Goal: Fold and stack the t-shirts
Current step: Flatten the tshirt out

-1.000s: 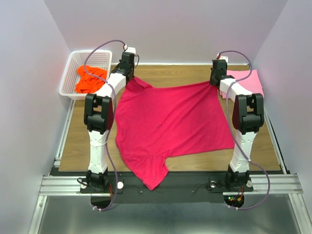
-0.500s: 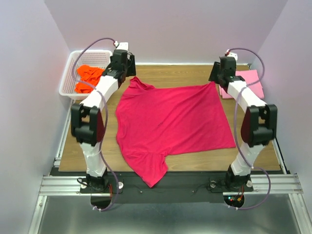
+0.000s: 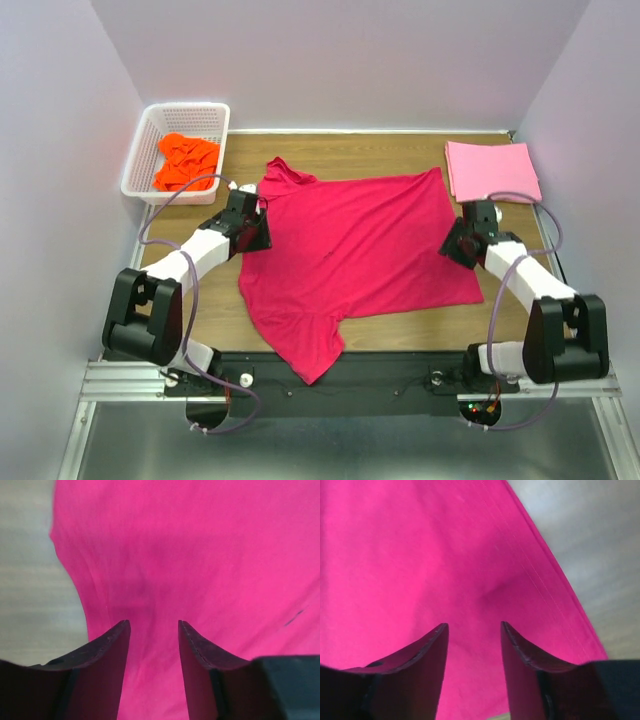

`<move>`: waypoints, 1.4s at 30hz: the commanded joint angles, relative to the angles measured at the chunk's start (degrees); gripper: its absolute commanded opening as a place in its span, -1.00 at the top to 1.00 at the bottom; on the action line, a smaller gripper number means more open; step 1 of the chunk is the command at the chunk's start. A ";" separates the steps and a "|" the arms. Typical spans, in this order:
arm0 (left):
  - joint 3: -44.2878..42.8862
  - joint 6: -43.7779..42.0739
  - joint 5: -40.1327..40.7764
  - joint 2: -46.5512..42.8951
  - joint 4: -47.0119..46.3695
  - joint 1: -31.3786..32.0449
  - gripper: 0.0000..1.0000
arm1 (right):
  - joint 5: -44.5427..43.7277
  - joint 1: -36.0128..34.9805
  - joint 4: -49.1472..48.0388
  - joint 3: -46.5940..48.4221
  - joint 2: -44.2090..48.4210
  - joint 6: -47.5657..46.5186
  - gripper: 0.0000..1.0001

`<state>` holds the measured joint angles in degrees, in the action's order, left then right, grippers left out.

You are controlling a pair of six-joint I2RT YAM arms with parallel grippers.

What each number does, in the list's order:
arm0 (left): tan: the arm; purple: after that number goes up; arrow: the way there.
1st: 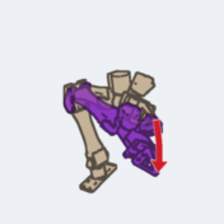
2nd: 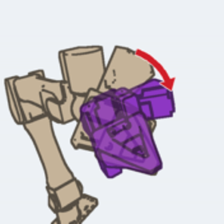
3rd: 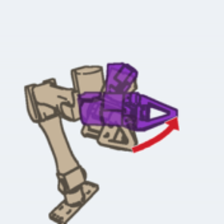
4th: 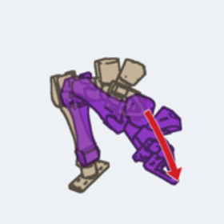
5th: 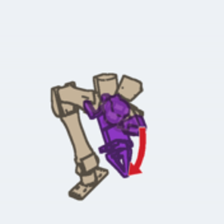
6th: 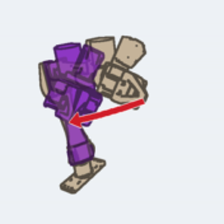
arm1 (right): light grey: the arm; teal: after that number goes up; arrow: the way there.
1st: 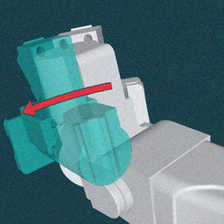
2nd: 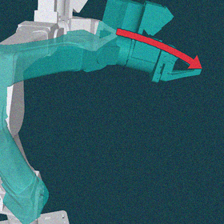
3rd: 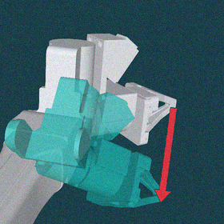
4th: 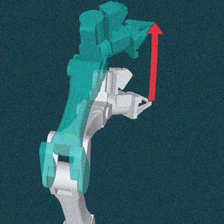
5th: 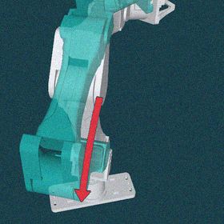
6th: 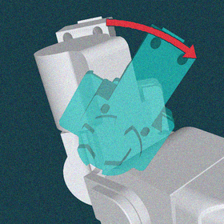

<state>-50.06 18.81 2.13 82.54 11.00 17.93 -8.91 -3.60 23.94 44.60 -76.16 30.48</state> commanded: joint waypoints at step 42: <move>-11.88 5.45 0.33 0.15 3.06 -2.56 -0.15 | 16.64 14.06 4.09 15.67 -4.32 3.19 0.02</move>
<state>-54.26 23.22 0.36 83.40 14.31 12.27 6.46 14.31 33.43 50.70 -72.01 42.44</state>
